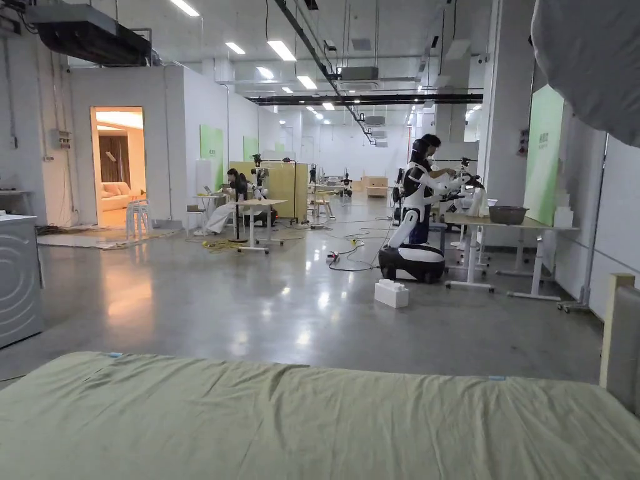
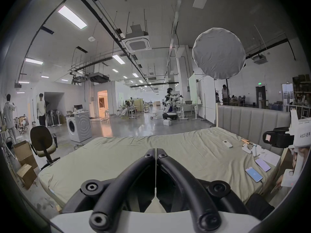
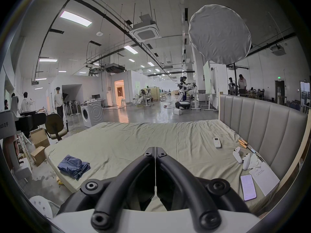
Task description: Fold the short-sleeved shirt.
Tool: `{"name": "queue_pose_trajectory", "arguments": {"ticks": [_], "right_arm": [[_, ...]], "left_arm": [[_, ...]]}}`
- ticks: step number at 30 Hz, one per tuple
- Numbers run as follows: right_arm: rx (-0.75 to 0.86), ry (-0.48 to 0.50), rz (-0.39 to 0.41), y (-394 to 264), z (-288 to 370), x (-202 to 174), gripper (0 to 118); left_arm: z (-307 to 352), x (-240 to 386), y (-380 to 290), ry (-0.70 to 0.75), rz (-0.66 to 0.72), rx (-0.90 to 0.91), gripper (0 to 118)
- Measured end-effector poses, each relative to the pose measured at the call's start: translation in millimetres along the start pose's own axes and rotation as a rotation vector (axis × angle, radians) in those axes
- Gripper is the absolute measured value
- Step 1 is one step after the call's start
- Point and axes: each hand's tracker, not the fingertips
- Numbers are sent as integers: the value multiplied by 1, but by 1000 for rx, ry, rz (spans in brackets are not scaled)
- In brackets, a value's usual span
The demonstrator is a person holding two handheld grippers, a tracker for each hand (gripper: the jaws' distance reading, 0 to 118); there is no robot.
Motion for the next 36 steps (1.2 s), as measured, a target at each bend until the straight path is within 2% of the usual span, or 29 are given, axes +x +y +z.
{"name": "queue_pose_trajectory", "arguments": {"ticks": [24,25,26,27,28,29,30,32,34,36], "right_arm": [[-4,41,-13,1,-5,-6,1],[-1,39,-8,1,-5,-7,4],[0,39,-2,2,-5,-8,15],[0,43,1,2,-5,-9,29],[-2,47,6,3,-5,-10,45],[-2,47,11,4,-6,-11,63],[0,43,18,5,-7,-13,74],[16,23,38,4,-5,-14,94],[13,11,48,4,-6,-15,106],[14,6,50,3,-5,-15,112]], "left_arm": [[-10,2,-6,-16,24,-36,1],[-11,1,-6,-15,32,-33,1],[-11,1,-5,-15,46,-33,2],[-11,1,-5,-16,55,-31,8],[-12,1,-4,-16,65,-28,20],[-12,1,-4,-19,73,-27,45],[-12,2,-4,-21,73,-27,65],[-13,4,-5,-35,61,-21,95],[-9,7,-7,-43,41,11,106],[-7,10,-6,-51,32,23,117]]}}
